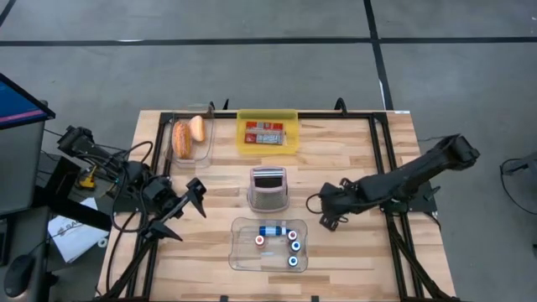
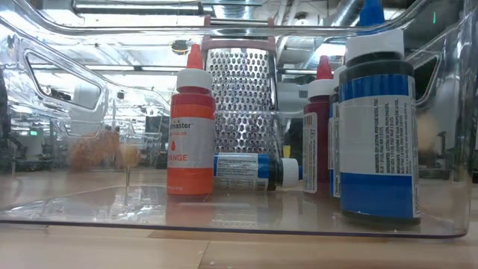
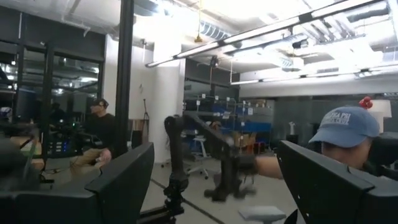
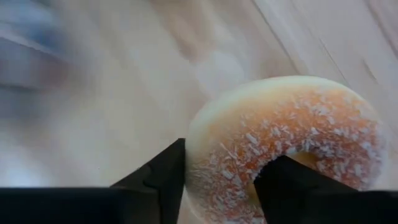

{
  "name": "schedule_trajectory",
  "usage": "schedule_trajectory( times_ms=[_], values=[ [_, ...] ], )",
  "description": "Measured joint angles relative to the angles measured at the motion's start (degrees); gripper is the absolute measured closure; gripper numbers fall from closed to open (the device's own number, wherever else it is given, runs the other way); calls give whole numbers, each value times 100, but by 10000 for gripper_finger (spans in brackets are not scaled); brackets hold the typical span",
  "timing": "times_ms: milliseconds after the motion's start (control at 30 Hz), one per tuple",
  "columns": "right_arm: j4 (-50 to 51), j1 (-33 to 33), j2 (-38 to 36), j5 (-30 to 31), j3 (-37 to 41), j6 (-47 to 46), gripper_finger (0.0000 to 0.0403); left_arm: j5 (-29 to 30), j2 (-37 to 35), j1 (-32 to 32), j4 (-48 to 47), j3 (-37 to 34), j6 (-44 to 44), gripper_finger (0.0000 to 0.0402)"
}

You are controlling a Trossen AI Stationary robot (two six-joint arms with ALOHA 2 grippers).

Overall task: Pick & Place Food Item
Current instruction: Put the orange donut into the top transparent bin

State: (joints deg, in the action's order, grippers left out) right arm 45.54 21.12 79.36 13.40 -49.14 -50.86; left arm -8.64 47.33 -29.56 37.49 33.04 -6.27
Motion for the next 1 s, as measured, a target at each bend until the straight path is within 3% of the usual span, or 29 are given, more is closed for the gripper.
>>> schedule_trajectory(
  times_ms=[100, 233, 367, 533, 600, 733, 867, 1000],
  values=[
    [-438, 394, -399, 314, -411, -17, 251, 190, -2, 9, -240, 2, 138, 65],
    [-1399, 974, -796, 958, -907, 382, 251, 1093, -2, 9, -638, 2, 685, 65],
    [-2557, 1418, -959, 1496, -1206, 1293, 249, 2260, 152, 7, -977, 7, 2012, 65],
    [-3640, 1430, -964, 1489, -1261, 2055, 249, 2790, 818, 165, -671, 7, 2896, 65],
    [-3758, 1267, -904, 1220, -1264, 2097, 249, 2806, 1200, 288, -555, 75, 3092, 66],
    [-3974, 891, -600, 116, -1261, 2083, 243, 2823, 1985, 443, -644, 659, 3289, 75],
    [-4458, 607, -168, -988, -1261, 2001, 232, 2816, 2725, 420, -1212, 1433, 3339, 85],
    [-4636, 456, 109, -1577, -1261, 1838, 223, 2819, 3333, 281, -1638, 2125, 3347, 91]
  ],
)
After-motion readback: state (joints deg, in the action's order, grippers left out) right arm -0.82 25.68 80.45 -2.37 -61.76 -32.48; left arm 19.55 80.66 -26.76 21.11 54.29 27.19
